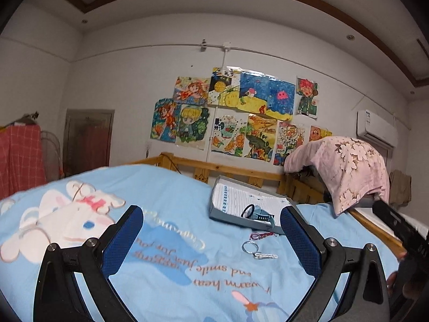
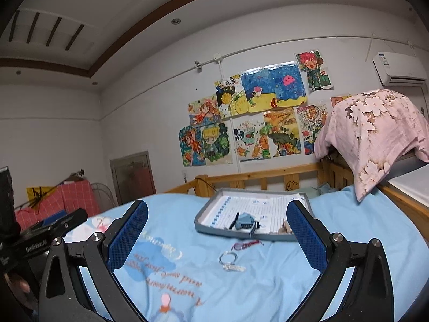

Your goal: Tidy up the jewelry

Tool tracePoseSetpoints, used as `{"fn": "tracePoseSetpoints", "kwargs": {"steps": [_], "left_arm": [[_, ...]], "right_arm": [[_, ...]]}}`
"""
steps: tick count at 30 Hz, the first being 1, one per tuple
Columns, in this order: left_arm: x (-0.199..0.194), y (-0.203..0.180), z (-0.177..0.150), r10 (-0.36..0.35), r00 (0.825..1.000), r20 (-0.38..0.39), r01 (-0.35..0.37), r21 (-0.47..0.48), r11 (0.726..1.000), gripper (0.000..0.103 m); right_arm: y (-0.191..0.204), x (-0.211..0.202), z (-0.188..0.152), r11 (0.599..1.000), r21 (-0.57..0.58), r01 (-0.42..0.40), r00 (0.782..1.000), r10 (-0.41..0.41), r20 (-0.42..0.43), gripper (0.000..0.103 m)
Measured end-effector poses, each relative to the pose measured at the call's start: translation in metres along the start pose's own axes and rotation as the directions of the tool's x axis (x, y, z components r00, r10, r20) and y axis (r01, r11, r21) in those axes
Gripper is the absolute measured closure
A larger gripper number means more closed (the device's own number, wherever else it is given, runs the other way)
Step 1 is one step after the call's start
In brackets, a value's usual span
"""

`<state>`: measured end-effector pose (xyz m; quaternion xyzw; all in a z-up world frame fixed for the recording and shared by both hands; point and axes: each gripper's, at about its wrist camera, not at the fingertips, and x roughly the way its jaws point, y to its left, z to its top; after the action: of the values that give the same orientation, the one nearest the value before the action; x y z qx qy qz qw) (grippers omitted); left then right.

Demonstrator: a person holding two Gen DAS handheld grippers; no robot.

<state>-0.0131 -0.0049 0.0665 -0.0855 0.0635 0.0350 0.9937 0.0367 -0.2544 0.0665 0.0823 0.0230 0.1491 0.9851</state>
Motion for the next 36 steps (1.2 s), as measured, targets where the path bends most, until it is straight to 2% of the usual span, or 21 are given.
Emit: {"fn": "tracePoseSetpoints", "kwargs": {"steps": [7, 13, 19, 25, 31, 36], "left_arm": [[-0.002, 0.003, -0.020, 0.005, 0.999, -0.045, -0.005, 0.007, 1.000, 0.000], [0.016, 0.004, -0.033, 0.045, 0.990, -0.137, -0.038, 0.049, 0.998, 0.000], [0.039, 0.016, -0.034, 0.056, 0.980, -0.191, -0.053, 0.022, 0.998, 0.000], [0.058, 0.022, -0.026, 0.057, 0.980, -0.188, -0.056, 0.008, 0.998, 0.000], [0.095, 0.016, -0.022, 0.027, 0.976, -0.218, -0.025, 0.012, 1.000, 0.000], [0.138, 0.008, -0.032, -0.037, 0.961, -0.275, 0.042, 0.011, 0.999, 0.000]], "right_arm": [[0.002, -0.018, -0.023, 1.000, -0.017, 0.021, 0.998, -0.021, -0.058, 0.001], [-0.001, -0.013, -0.030, 0.998, -0.040, 0.046, 0.992, -0.051, -0.115, 0.001], [-0.007, -0.002, -0.026, 0.995, -0.087, 0.054, 0.984, -0.068, -0.165, 0.001], [-0.013, 0.015, -0.007, 0.992, -0.118, 0.041, 0.986, -0.059, -0.155, 0.001], [-0.021, 0.044, 0.006, 0.990, -0.142, 0.015, 0.984, -0.040, -0.173, 0.001], [-0.035, 0.073, 0.002, 0.989, -0.147, -0.008, 0.979, -0.023, -0.203, 0.001]]}}
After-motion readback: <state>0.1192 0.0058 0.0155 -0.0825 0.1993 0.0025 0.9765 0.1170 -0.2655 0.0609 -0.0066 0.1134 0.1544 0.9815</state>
